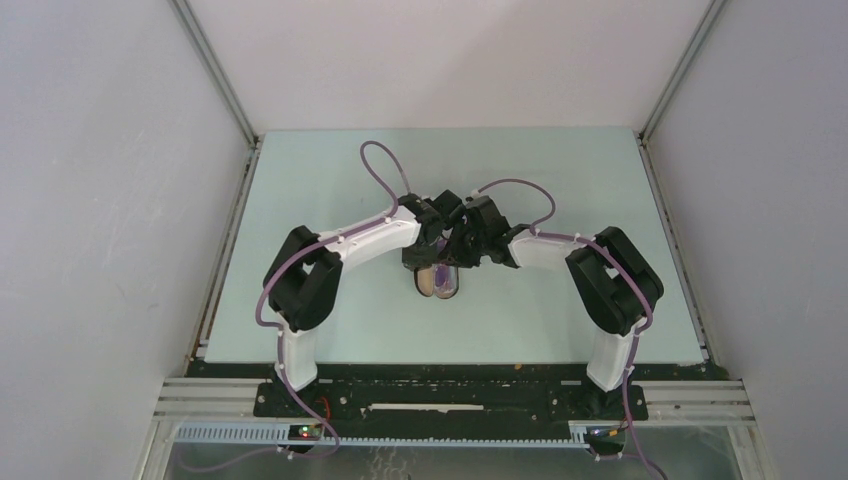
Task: Organize the sunglasses
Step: Place the sunglasses in the sunglasses case.
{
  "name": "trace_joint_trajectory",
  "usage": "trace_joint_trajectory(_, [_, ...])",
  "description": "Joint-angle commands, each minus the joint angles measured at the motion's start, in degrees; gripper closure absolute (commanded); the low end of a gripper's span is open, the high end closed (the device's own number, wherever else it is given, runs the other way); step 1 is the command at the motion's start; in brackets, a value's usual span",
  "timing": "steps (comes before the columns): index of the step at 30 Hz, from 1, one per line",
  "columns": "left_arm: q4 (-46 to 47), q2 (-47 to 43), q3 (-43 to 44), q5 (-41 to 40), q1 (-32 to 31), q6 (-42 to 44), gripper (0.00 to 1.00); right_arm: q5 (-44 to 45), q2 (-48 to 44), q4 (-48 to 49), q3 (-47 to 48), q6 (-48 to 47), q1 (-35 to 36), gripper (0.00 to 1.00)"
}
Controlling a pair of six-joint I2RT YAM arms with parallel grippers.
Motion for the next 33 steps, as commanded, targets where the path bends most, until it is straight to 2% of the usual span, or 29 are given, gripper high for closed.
trace_joint_trajectory(1, [0.20,-0.67,2.87,-0.82,-0.20,-1.54,1.00,1.15,0.22,1.02,-0.18,-1.88,0.00,0.71])
trace_joint_trajectory(16, [0.20,-0.25,2.02,-0.53,-0.14,-2.02,1.00,1.52,-0.07,2.16,-2.81,-2.25,-0.48,0.71])
trace_joint_trajectory(25, [0.20,0.03,2.31,-0.42,-0.14,-2.02,1.00,1.35,-0.48,2.04,-2.81,-2.14,-0.26,0.54])
trace_joint_trajectory(33, [-0.07,0.09,2.27,-0.78,-0.14,-2.20,1.00,2.23,-2.97,-0.48,-2.81,-2.74,-0.26,0.52])
